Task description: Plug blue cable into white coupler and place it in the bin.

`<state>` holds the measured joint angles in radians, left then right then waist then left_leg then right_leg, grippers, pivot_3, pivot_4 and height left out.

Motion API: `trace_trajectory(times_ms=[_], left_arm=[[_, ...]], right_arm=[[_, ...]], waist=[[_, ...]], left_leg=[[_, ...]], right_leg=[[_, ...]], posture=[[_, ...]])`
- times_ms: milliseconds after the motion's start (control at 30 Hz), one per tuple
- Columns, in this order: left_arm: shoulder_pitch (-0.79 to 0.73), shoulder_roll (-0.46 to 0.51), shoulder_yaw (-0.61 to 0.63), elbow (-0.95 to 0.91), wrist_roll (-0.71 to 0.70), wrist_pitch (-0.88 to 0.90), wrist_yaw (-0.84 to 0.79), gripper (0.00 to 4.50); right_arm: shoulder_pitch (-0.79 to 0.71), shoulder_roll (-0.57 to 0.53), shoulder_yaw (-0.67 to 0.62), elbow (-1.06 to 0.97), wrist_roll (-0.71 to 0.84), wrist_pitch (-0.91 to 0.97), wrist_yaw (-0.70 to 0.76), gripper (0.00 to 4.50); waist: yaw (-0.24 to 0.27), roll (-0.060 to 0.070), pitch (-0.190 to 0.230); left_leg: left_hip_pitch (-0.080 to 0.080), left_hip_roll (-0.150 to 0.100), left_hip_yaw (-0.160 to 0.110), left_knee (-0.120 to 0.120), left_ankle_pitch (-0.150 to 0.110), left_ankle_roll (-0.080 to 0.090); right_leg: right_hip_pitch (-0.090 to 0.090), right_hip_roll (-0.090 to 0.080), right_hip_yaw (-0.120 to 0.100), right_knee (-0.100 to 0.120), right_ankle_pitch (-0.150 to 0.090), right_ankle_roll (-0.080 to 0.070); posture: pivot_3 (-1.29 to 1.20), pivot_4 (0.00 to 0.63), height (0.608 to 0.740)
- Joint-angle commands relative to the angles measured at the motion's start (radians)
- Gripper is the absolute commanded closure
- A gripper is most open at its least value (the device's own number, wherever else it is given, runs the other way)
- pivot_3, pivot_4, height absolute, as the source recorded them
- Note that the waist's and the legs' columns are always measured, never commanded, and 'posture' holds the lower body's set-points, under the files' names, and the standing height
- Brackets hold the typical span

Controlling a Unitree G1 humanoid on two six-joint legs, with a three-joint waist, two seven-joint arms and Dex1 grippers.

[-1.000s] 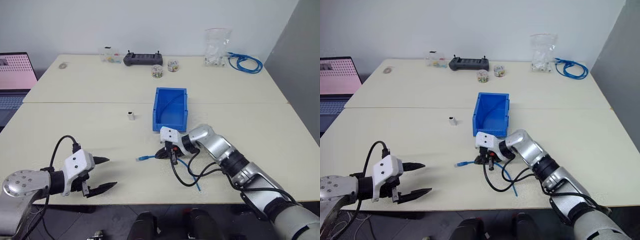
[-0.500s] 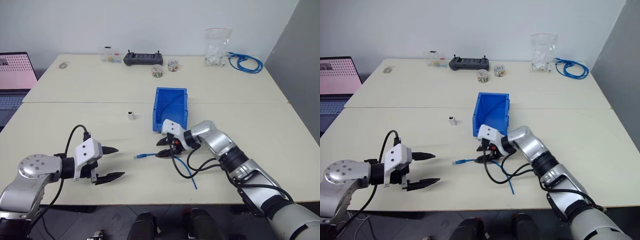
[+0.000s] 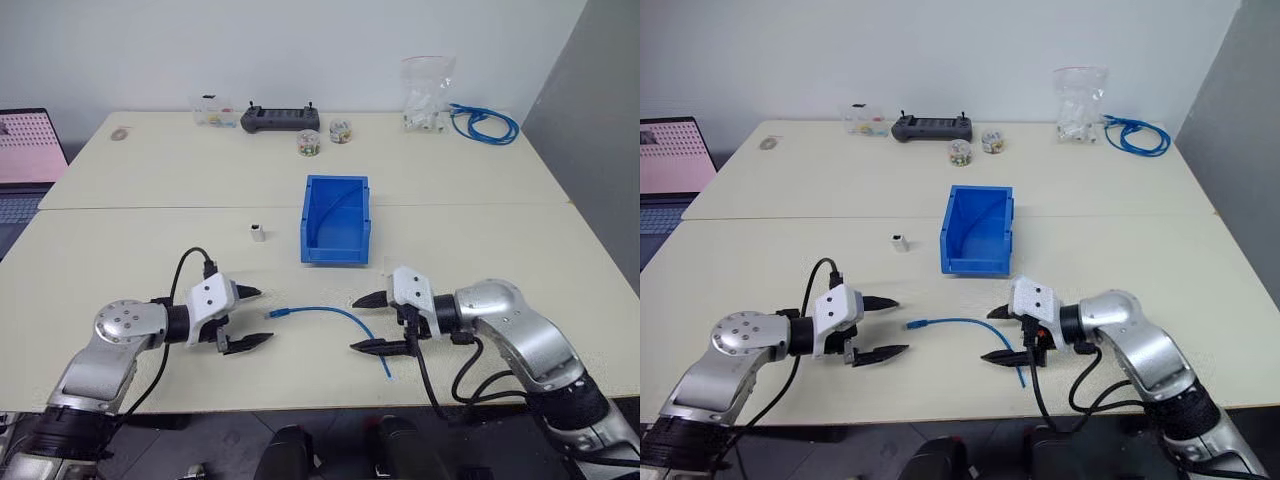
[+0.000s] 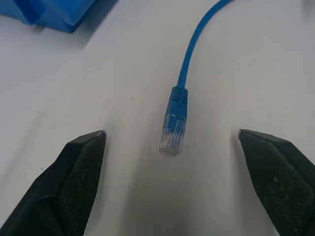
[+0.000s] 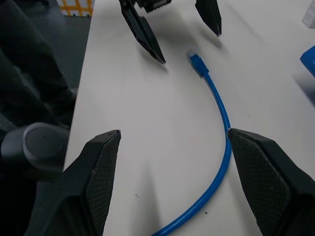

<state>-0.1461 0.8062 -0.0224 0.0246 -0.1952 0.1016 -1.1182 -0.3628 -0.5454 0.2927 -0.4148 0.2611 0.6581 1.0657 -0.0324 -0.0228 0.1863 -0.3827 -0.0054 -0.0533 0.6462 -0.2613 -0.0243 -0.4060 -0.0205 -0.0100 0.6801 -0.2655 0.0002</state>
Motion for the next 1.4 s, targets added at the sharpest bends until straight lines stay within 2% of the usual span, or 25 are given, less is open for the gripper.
trace_trajectory(times_ms=[33, 100, 167, 200, 467, 767, 1000, 1100, 1200, 1400], left_arm=[[-0.025, 0.0, -0.01, 0.047, 0.023, -0.06, -0.008, 0.0], [-0.037, -0.003, -0.022, 0.08, 0.037, -0.082, -0.008, 0.0], [-0.047, -0.007, -0.034, 0.102, 0.048, -0.093, -0.009, 0.36], [-0.052, -0.015, -0.044, 0.11, 0.056, -0.099, -0.005, 0.39], [-0.079, -0.05, -0.111, 0.13, 0.112, -0.136, 0.008, 2.3], [-0.063, 0.0, -0.14, 0.135, 0.151, -0.116, -0.013, 4.24], [-0.079, 0.029, -0.157, 0.1, 0.12, -0.063, -0.064, 4.28], [-0.127, -0.005, -0.148, -0.042, -0.016, 0.178, -0.088, 4.28], [-0.192, -0.052, -0.124, -0.14, -0.148, 0.449, -0.063, 4.28], [-0.288, -0.141, -0.046, -0.199, -0.362, 0.781, -0.002, 4.28]], right_arm=[[0.014, -0.002, -0.031, -0.061, 0.03, 0.033, -0.055, 0.84], [0.017, -0.009, -0.029, -0.063, 0.03, 0.038, -0.072, 0.84], [0.017, -0.015, -0.027, -0.064, 0.033, 0.044, -0.081, 0.78], [0.017, -0.016, -0.029, -0.065, 0.039, 0.054, -0.085, 0.78], [0.011, -0.038, -0.035, -0.074, 0.08, 0.085, -0.106, 0.78], [0.008, -0.03, -0.09, -0.105, 0.149, 0.043, -0.119, 0.78], [0.058, -0.08, -0.09, -0.125, 0.114, -0.026, -0.124, 0.78], [0.119, -0.115, -0.197, -0.215, 0.285, 0.086, -0.102, 0.78], [0.147, -0.115, -0.281, -0.271, 0.472, 0.227, -0.14, 0.78], [0.203, -0.074, -0.296, -0.351, 0.579, 0.308, -0.287, 0.78]], waist=[[0.002, 0.0, 0.0], [0.004, 0.0, 0.0], [0.005, 0.0, 0.0], [0.005, 0.0, 0.0], [0.009, 0.0, -0.001], [0.007, 0.001, -0.002], [0.003, 0.002, -0.003], [0.004, 0.002, -0.003], [0.004, 0.0, -0.002], [0.001, -0.003, -0.002]], left_leg=[[0.0, 0.0, 0.0, 0.0, 0.0, 0.0], [0.0, 0.0, 0.0, 0.0, 0.0, 0.0], [0.0, 0.0, 0.0, 0.0, 0.0, 0.0], [0.0, 0.0, 0.0, 0.0, 0.0, 0.0], [0.0, -0.001, 0.0, 0.0, 0.0, 0.0], [0.001, -0.001, 0.0, 0.0, 0.0, 0.0], [0.002, 0.0, 0.0, 0.0, 0.0, 0.0], [0.001, -0.001, 0.0, 0.0, 0.0, 0.0], [-0.001, -0.001, 0.0, 0.001, 0.0, 0.0], [-0.001, -0.001, -0.002, 0.001, 0.0, 0.0]], right_leg=[[0.0, 0.0, 0.0, 0.0, 0.0, 0.0], [0.0, 0.0, 0.0, 0.0, 0.0, 0.0], [0.0, 0.0, 0.0, -0.001, 0.0, 0.0], [0.0, 0.0, 0.0, -0.001, 0.0, 0.0], [0.001, -0.001, 0.0, -0.001, 0.0, 0.0], [0.002, -0.001, 0.0, -0.001, 0.0, 0.0], [0.002, 0.0, 0.0, 0.0, 0.0, 0.0], [0.002, 0.0, 0.0, 0.0, 0.0, 0.0], [0.001, 0.0, 0.0, 0.0, 0.0, 0.001], [0.001, 0.001, -0.001, 0.0, 0.0, 0.001]], posture=[[0.0, 0.15, 0.74], [0.0, 0.15, 0.74], [0.0, 0.15, 0.74], [0.0, 0.15, 0.74], [0.0, 0.15, 0.74], [0.0, 0.15, 0.74], [0.0, 0.15, 0.74], [0.0, 0.15, 0.74], [0.0, 0.15, 0.74], [0.0, 0.15, 0.74]])
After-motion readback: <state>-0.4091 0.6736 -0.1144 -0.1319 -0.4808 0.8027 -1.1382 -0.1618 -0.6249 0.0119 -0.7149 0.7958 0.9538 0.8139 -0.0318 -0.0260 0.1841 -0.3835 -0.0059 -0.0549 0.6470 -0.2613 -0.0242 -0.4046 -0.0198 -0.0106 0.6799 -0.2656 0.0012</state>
